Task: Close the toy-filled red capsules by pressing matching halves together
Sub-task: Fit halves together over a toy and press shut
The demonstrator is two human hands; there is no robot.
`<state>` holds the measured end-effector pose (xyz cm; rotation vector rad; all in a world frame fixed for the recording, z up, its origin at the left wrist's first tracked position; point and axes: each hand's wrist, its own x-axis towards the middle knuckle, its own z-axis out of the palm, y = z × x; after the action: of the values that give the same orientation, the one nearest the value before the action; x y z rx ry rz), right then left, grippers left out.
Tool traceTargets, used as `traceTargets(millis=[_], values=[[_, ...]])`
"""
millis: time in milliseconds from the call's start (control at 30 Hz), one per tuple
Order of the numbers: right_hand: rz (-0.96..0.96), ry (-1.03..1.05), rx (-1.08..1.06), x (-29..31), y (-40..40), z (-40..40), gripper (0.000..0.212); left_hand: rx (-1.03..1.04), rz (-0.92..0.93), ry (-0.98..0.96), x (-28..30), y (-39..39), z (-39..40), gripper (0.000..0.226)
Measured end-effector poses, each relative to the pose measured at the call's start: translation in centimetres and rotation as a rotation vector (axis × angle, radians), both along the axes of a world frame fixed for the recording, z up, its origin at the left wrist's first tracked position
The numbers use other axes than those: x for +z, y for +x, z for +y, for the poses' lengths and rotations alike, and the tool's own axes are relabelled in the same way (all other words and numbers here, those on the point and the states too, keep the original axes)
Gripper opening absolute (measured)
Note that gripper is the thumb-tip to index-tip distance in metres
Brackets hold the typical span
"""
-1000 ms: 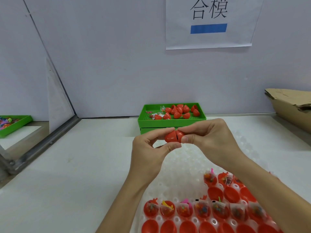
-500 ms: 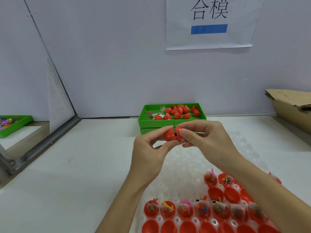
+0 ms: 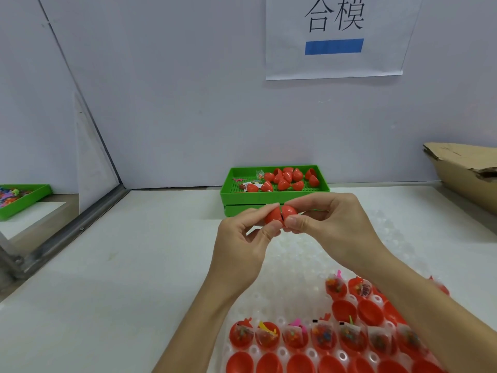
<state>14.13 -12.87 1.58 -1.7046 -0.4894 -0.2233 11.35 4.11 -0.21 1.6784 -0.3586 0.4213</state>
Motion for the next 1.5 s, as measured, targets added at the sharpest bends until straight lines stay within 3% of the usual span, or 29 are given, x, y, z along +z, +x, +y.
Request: traceTargets(millis=[367,633,933,1067,1400,1500], values=[[-0.035,0.002,0.032,0.38,-0.50,0.01,0.036,0.031,0.008,-0.057,-0.09,0.39,0.03,0.031],[-0.065,0.025,-0.043,-0.03,-0.35,0.22,0.034,0.050,-0.028,0.003,0.14,0.02,-0.34,0.042],[-0.098,-0.073,-0.073,-0.26,-0.47,0.38,0.036,0.095,-0.068,0.112,-0.15,0.10,-0.28,0.037],[-0.126,-0.114,-0.113,-0.02,-0.39,0.31,0.028,0.054,-0.067,0.076,-0.01,0.00,-0.17,0.036],[-0.105,-0.128,-0.075,0.23,-0.36,0.18,0.041,0.053,-0.028,-0.004,0.11,-0.06,-0.41,0.035],[-0.121,-0.141,-0.090,0.15,-0.36,0.12,0.033,0.062,-0.028,0.018,0.06,0.02,-0.42,0.035]])
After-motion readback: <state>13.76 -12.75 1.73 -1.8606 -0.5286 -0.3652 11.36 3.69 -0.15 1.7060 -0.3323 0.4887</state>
